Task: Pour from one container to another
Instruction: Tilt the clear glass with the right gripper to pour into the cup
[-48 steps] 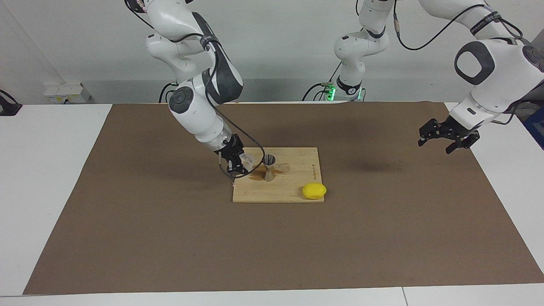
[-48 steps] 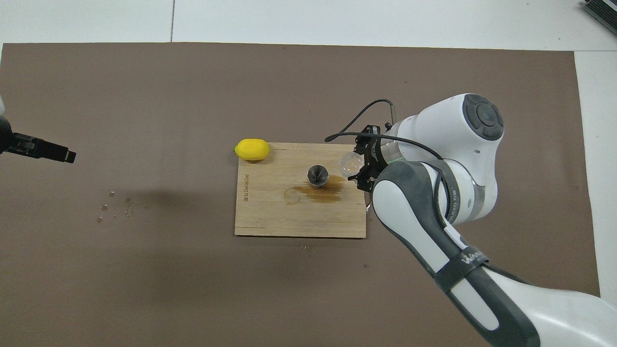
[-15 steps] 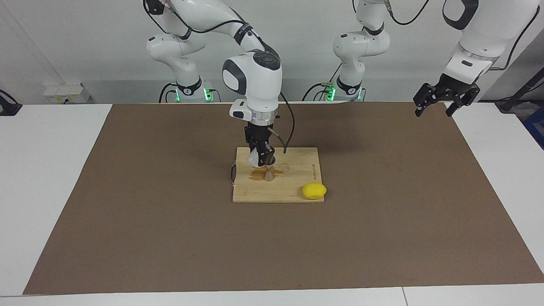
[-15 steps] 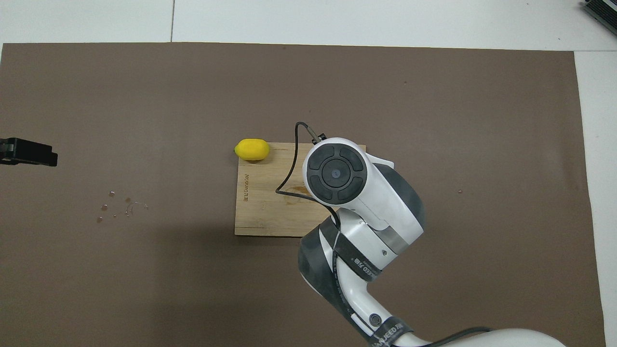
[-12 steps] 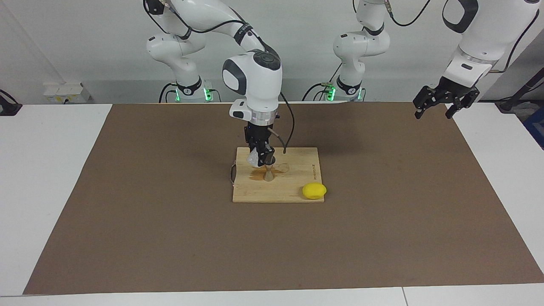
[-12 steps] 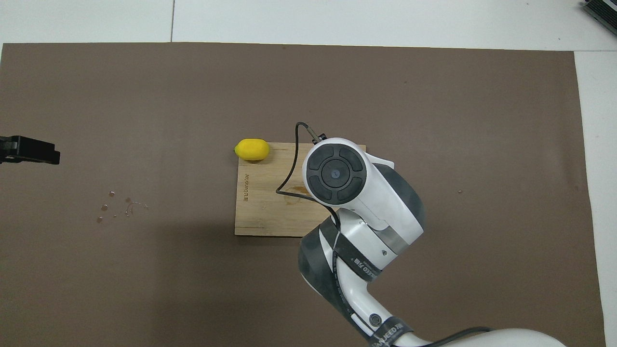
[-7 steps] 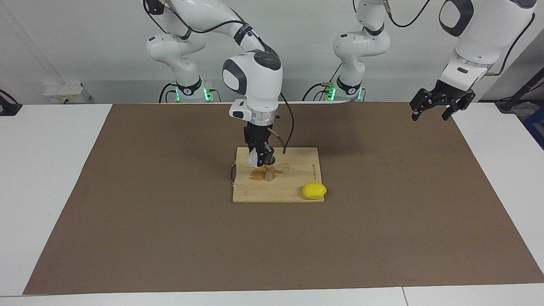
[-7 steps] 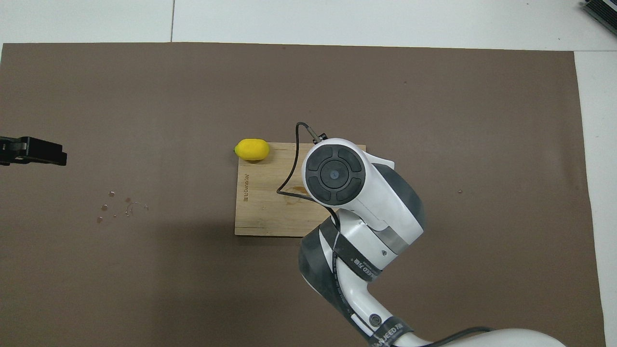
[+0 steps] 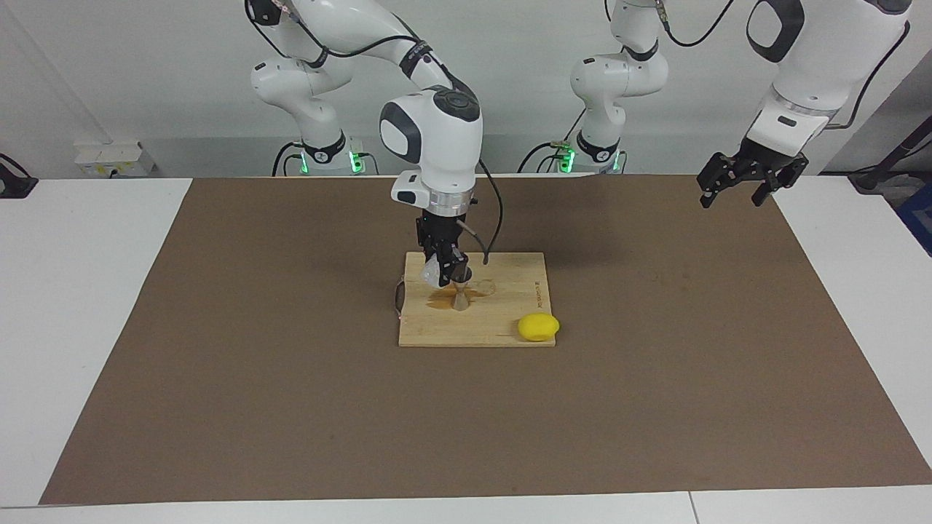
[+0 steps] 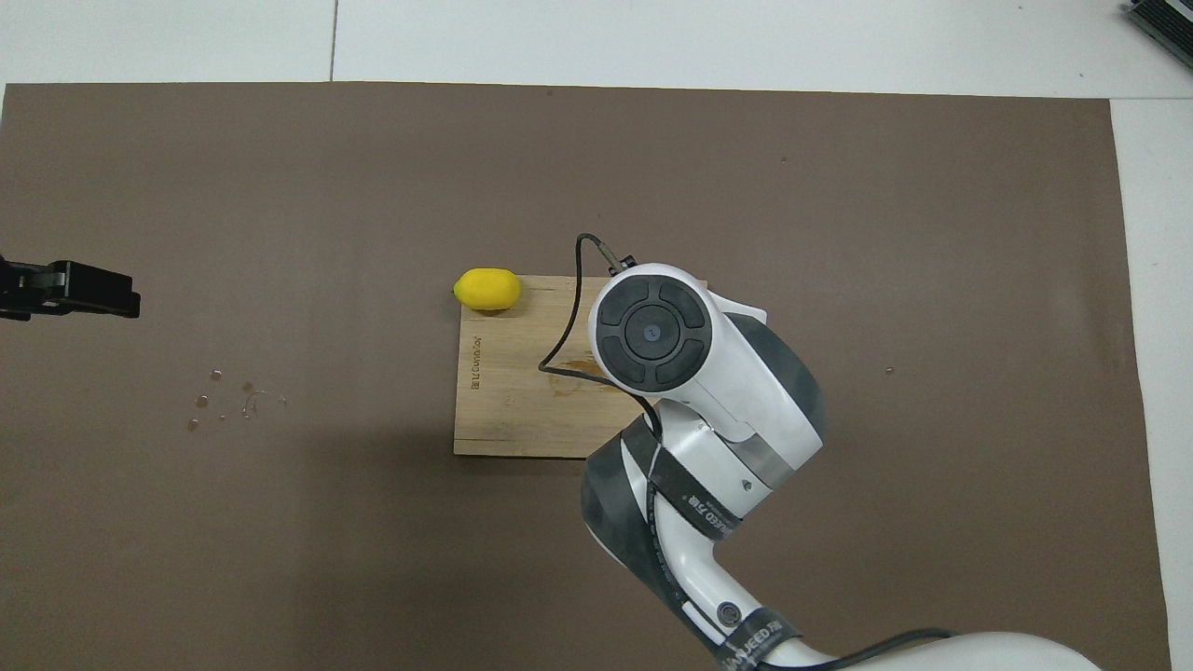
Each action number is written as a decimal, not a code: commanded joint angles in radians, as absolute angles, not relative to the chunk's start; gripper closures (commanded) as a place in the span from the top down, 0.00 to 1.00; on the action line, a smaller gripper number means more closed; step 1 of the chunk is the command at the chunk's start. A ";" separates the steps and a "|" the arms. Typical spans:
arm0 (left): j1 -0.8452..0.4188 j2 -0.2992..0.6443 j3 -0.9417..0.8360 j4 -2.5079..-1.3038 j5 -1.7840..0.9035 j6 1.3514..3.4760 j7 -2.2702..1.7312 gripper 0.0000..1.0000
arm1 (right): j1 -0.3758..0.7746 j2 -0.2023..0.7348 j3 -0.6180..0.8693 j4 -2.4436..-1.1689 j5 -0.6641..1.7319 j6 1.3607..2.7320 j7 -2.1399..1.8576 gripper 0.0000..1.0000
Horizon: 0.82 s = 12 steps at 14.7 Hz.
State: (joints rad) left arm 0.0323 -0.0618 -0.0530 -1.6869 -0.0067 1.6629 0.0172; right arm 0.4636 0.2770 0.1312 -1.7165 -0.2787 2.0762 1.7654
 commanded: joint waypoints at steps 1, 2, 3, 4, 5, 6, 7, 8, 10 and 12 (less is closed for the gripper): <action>-0.024 -0.080 0.003 -1.710 0.017 1.683 0.005 1.00 | 0.451 0.285 0.137 -1.706 -0.233 2.095 1.778 0.00; -0.029 -0.080 0.009 -1.710 0.017 1.683 0.005 1.00 | 0.446 0.287 0.137 -1.707 -0.216 2.101 1.778 0.00; -0.026 -0.081 0.009 -1.710 0.017 1.683 0.006 1.00 | 0.437 0.288 0.137 -1.707 -0.201 2.103 1.776 0.00; -0.022 -0.080 0.008 -1.710 0.017 1.684 0.006 1.00 | 0.434 0.290 0.137 -1.709 -0.178 2.112 1.776 0.00; -0.018 -0.081 0.008 -1.710 0.017 1.683 0.005 1.00 | 0.433 0.290 0.137 -1.713 -0.163 2.121 1.776 0.00; -0.021 -0.080 0.008 -1.712 0.017 1.684 0.005 1.00 | 0.423 0.290 0.137 -1.718 -0.147 2.132 1.775 0.00; -0.021 -0.080 0.008 -1.713 0.017 1.684 0.005 1.00 | 0.414 0.290 0.137 -1.718 -0.129 2.134 1.773 0.00; -0.018 -0.080 0.008 -1.712 0.017 1.686 0.002 1.00 | 0.405 0.291 0.137 -1.720 -0.103 2.137 1.761 0.00; -0.020 -0.080 0.008 -1.710 0.017 1.684 0.006 1.00 | 0.385 0.291 0.137 -1.733 -0.049 2.141 1.721 0.00; -0.028 -0.080 0.008 -1.710 0.018 1.684 0.006 1.00 | 0.361 0.288 0.137 -1.752 0.021 2.154 1.685 0.00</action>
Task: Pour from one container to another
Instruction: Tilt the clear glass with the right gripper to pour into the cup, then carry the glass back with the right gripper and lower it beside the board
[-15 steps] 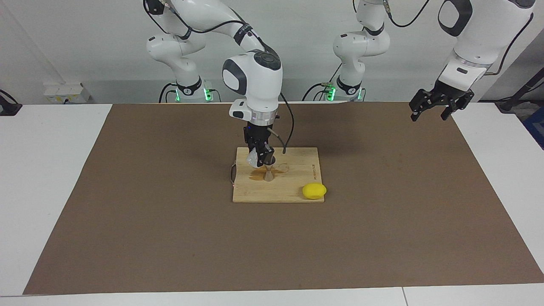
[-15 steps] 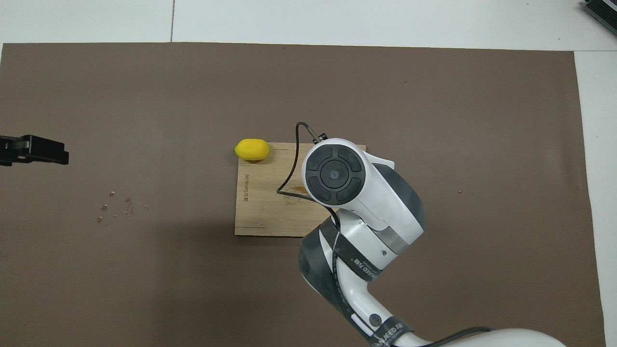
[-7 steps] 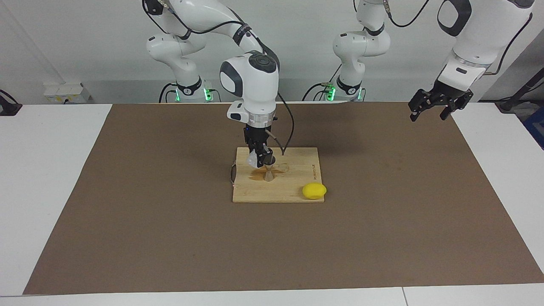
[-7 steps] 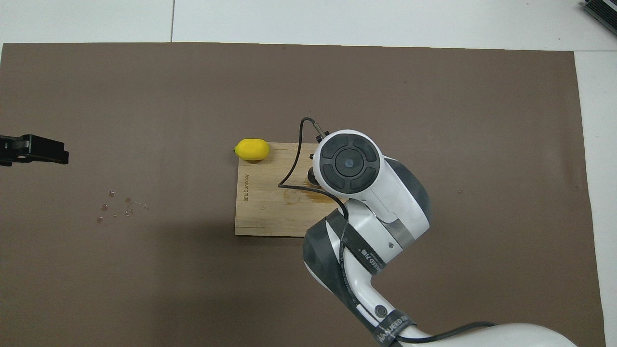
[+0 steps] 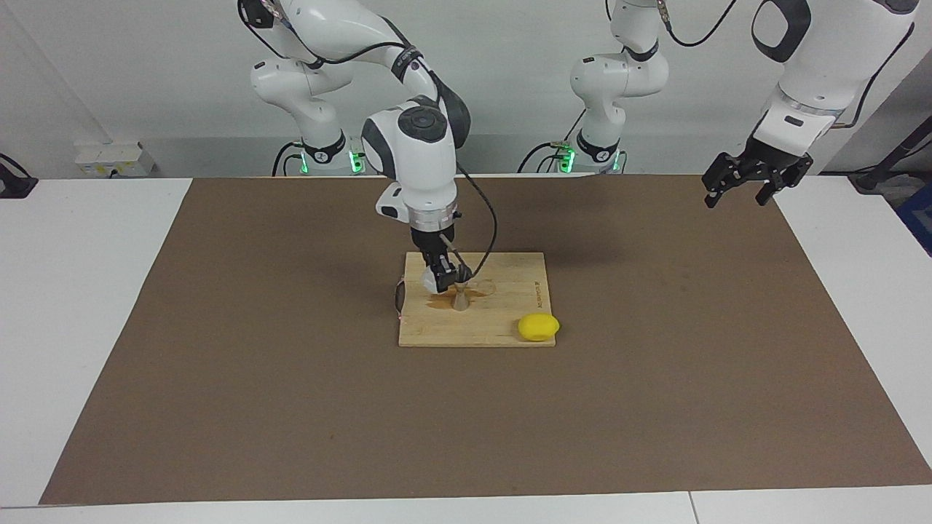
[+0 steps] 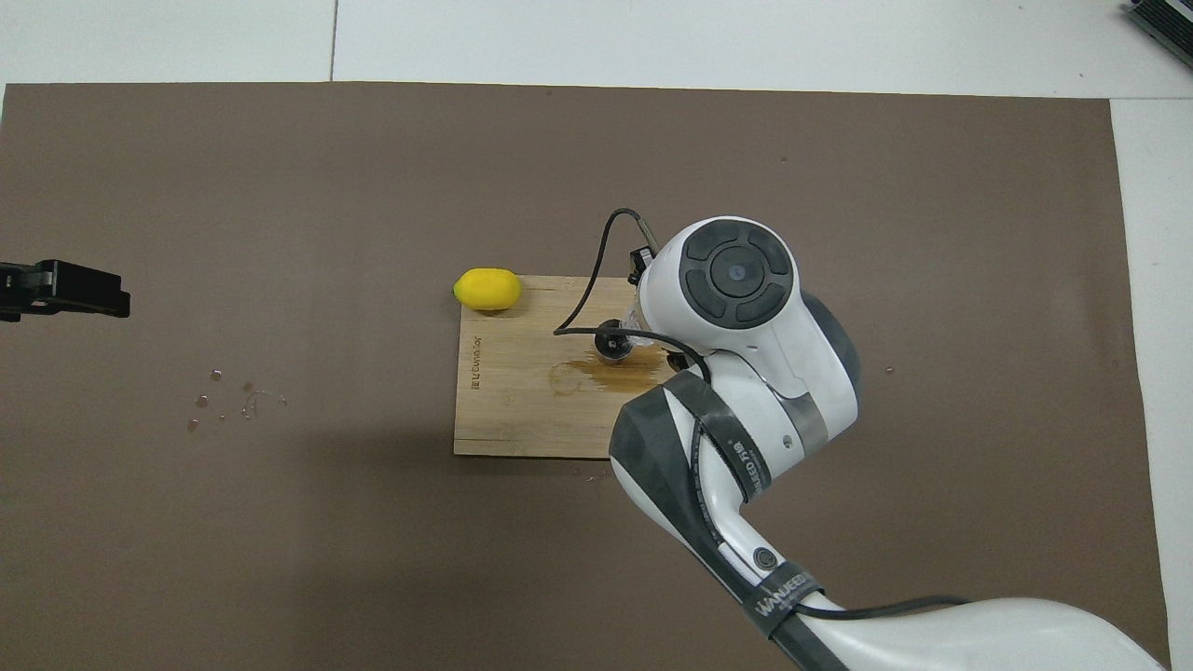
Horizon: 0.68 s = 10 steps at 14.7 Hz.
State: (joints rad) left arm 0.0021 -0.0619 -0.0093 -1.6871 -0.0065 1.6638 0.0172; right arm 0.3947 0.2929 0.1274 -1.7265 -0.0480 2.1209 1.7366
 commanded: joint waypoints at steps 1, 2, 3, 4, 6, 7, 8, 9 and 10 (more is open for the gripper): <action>-0.028 -0.080 0.008 -1.710 0.017 1.684 0.006 1.00 | 0.347 0.287 0.137 -1.761 0.059 2.158 1.660 0.00; -0.028 -0.081 0.008 -1.709 0.017 1.666 0.000 1.00 | 0.331 0.285 0.137 -1.770 0.102 2.158 1.639 0.00; -0.026 -0.086 0.008 -1.713 0.017 1.663 0.002 1.00 | 0.315 0.284 0.137 -1.781 0.142 2.158 1.616 0.00; -0.022 -0.084 0.008 -1.710 0.017 1.670 0.002 1.00 | 0.296 0.279 0.137 -1.799 0.182 2.160 1.577 0.00; -0.017 -0.084 0.008 -1.712 0.017 1.663 0.002 1.00 | 0.252 0.275 0.137 -1.839 0.285 2.160 1.492 0.00; -0.015 -0.086 0.008 -1.712 0.017 1.661 0.002 1.00 | 0.226 0.269 0.137 -1.862 0.323 2.160 1.430 0.00; -0.015 -0.086 0.008 -1.712 0.018 1.661 0.002 1.00 | 0.201 0.264 0.137 -1.885 0.354 2.160 1.372 0.00; -0.017 -0.086 0.008 -1.712 0.017 1.661 0.002 1.00 | 0.171 0.258 0.137 -1.911 0.386 2.160 1.312 0.00; -0.018 -0.086 0.008 -1.712 0.017 1.661 0.000 1.00 | 0.144 0.253 0.137 -1.936 0.418 2.160 1.255 0.00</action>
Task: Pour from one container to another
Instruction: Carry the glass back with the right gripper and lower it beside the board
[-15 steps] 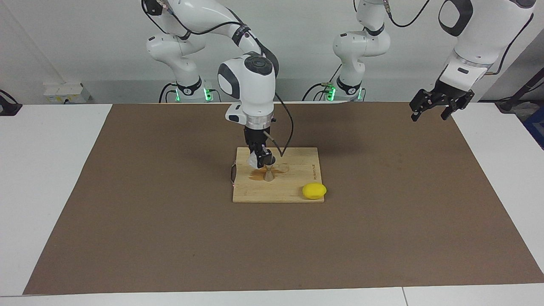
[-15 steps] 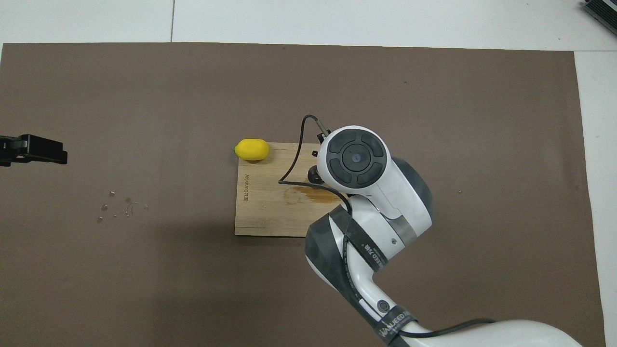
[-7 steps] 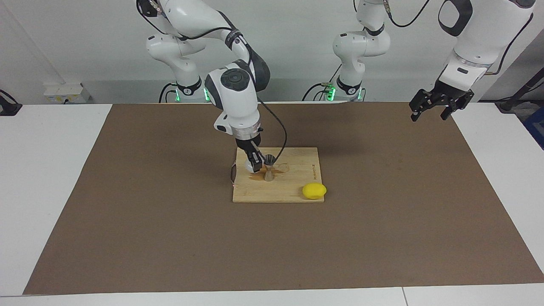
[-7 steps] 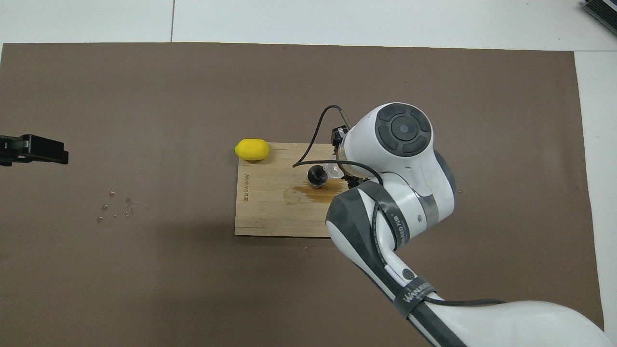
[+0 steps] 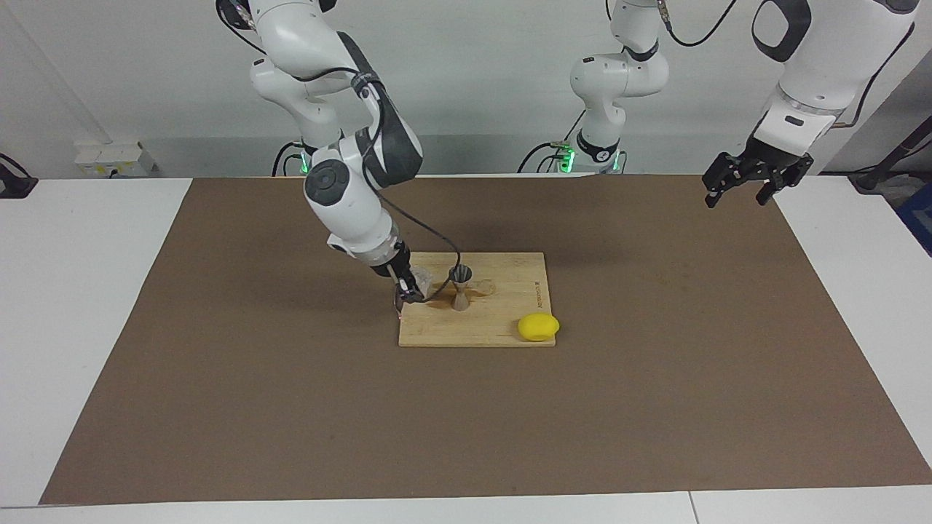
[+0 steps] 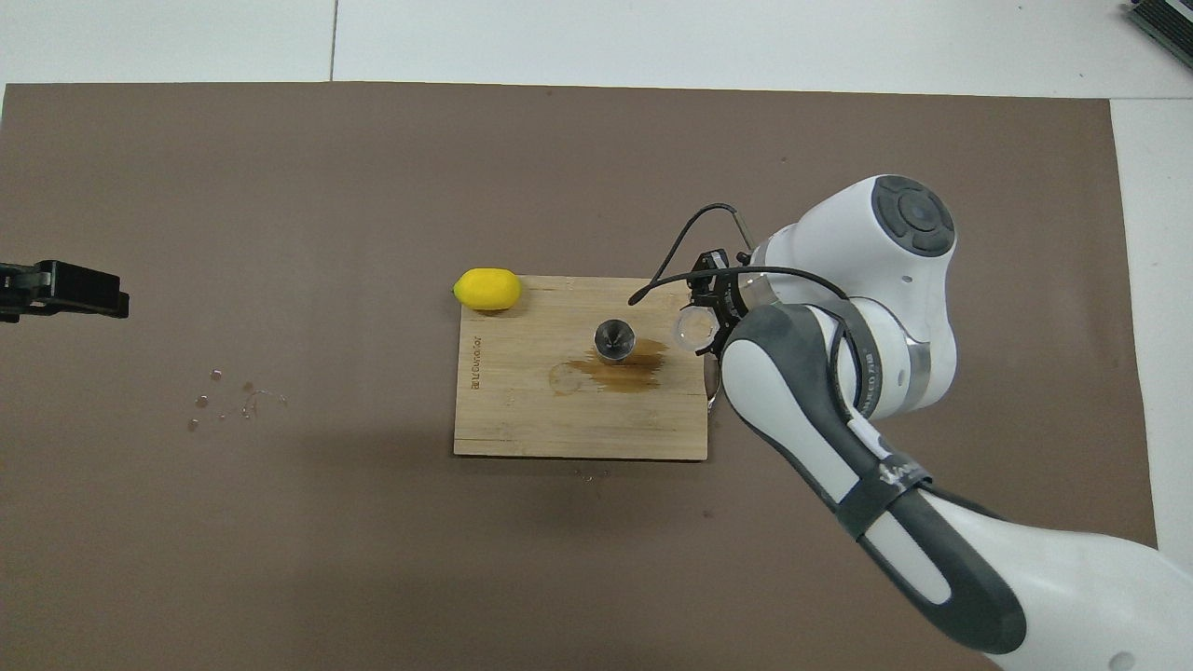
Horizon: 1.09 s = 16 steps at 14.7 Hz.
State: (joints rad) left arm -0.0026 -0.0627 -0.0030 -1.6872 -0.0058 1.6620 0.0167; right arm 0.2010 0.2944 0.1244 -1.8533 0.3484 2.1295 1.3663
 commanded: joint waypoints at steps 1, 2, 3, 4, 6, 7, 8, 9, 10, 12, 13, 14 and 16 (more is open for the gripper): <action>-0.020 -0.086 0.008 -1.712 0.017 1.661 0.002 1.00 | 0.114 0.252 0.137 -1.956 0.443 2.158 1.211 0.00; -0.020 -0.086 0.008 -1.712 0.017 1.661 0.002 1.00 | 0.080 0.252 0.137 -1.974 0.477 2.158 1.192 0.00; -0.020 -0.086 0.008 -1.712 0.017 1.661 0.002 1.00 | 0.040 0.255 0.137 -1.991 0.517 2.160 1.180 0.00; -0.020 -0.086 0.008 -1.712 0.017 1.661 0.000 1.00 | -0.003 0.264 0.137 -2.002 0.552 2.158 1.145 0.00; -0.020 -0.086 0.008 -1.712 0.018 1.661 0.002 1.00 | -0.064 0.284 0.137 -2.023 0.584 2.157 1.068 0.00; -0.020 -0.086 0.008 -1.712 0.017 1.661 0.002 1.00 | -0.086 0.290 0.137 -2.025 0.598 2.157 1.054 0.00; -0.020 -0.086 0.008 -1.712 0.017 1.661 0.002 1.00 | -0.104 0.299 0.135 -2.025 0.606 2.157 1.052 0.00; -0.020 -0.086 0.008 -1.712 0.017 1.661 0.002 1.00 | -0.126 0.308 0.137 -2.025 0.610 2.157 1.051 0.00; -0.020 -0.086 0.008 -1.712 0.017 1.661 0.002 1.00 | -0.141 0.308 0.135 -2.032 0.612 2.158 1.051 0.00; -0.020 -0.086 0.008 -1.712 0.017 1.661 0.002 1.00 | -0.161 0.305 0.133 -2.045 0.612 2.157 1.061 0.20; -0.020 -0.086 0.008 -1.712 0.018 1.661 0.002 1.00 | -0.167 0.304 0.133 -2.049 0.612 2.160 1.062 0.40; -0.020 -0.086 0.008 -1.712 0.017 1.661 0.002 1.00 | -0.167 0.304 0.130 -2.049 0.611 2.160 1.065 0.56; -0.020 -0.086 0.008 -1.712 0.017 1.661 0.002 1.00 | -0.169 0.302 0.129 -2.049 0.609 2.160 1.065 0.99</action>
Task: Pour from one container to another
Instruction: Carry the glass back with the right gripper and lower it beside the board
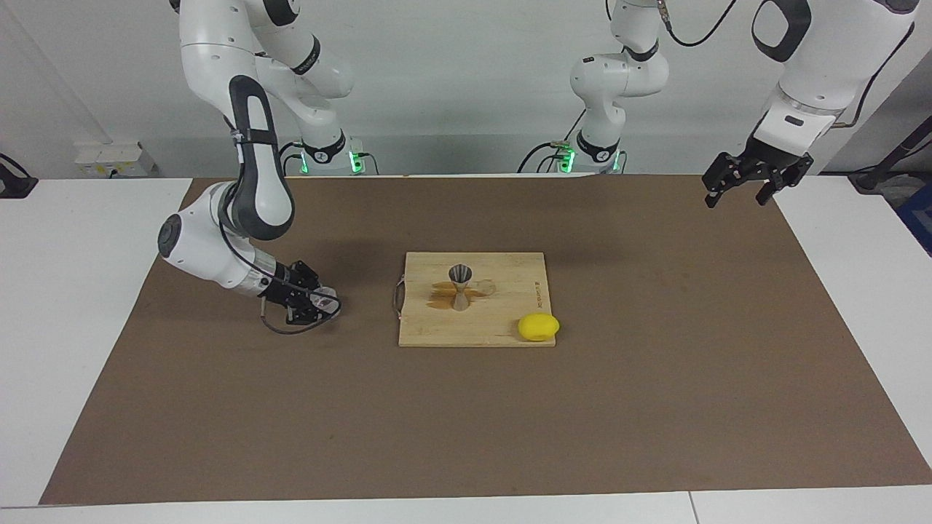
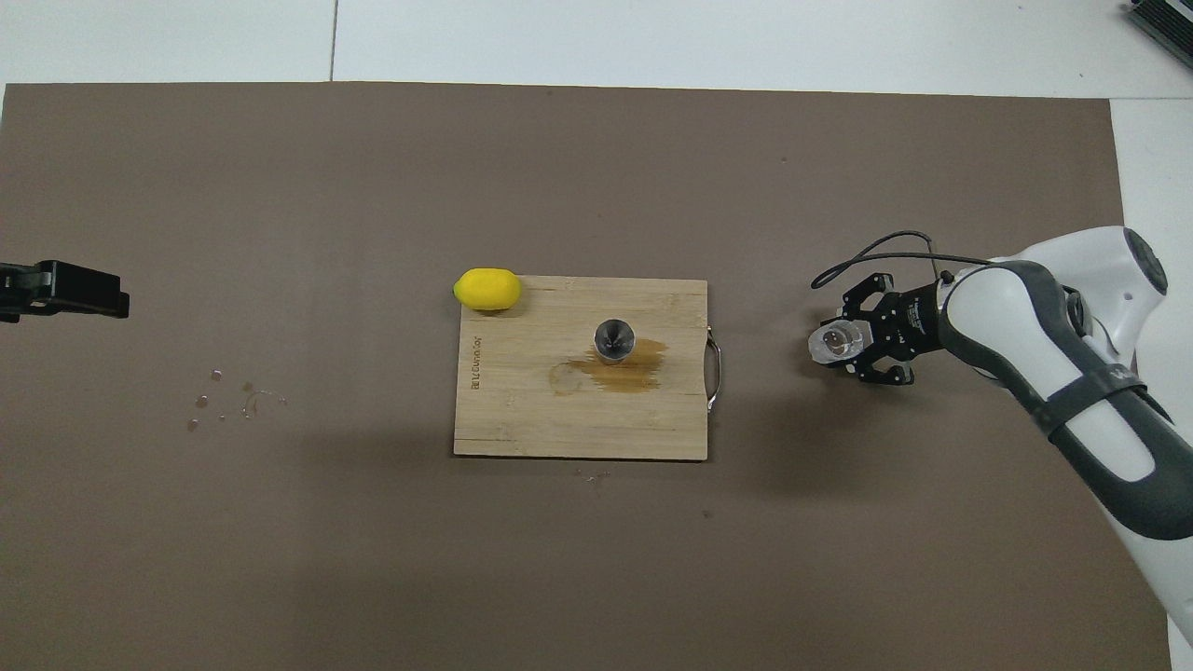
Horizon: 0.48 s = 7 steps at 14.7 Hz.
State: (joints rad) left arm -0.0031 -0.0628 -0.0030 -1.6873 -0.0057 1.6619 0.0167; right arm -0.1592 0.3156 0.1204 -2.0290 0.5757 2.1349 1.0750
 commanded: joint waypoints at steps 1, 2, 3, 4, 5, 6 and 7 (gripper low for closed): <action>-0.020 -0.086 0.008 -1.712 0.017 1.661 0.002 1.00 | -0.169 0.296 0.129 -2.049 0.609 2.160 1.062 1.00; -0.020 -0.086 0.008 -1.712 0.017 1.661 0.002 1.00 | -0.169 0.290 0.129 -2.048 0.609 2.158 1.060 1.00; -0.020 -0.086 0.008 -1.712 0.018 1.661 0.000 1.00 | -0.169 0.278 0.129 -2.049 0.609 2.157 1.049 1.00; -0.020 -0.086 0.008 -1.712 0.018 1.661 0.002 1.00 | -0.169 0.273 0.127 -2.049 0.606 2.155 1.046 1.00; -0.020 -0.086 0.008 -1.712 0.017 1.661 0.002 1.00 | -0.173 0.262 0.126 -2.051 0.595 2.154 1.040 1.00; -0.020 -0.086 0.008 -1.712 0.018 1.661 0.002 1.00 | -0.184 0.246 0.126 -2.055 0.592 2.146 1.013 1.00; -0.020 -0.086 0.008 -1.712 0.017 1.661 0.002 1.00 | -0.184 0.227 0.126 -2.068 0.591 2.145 0.968 1.00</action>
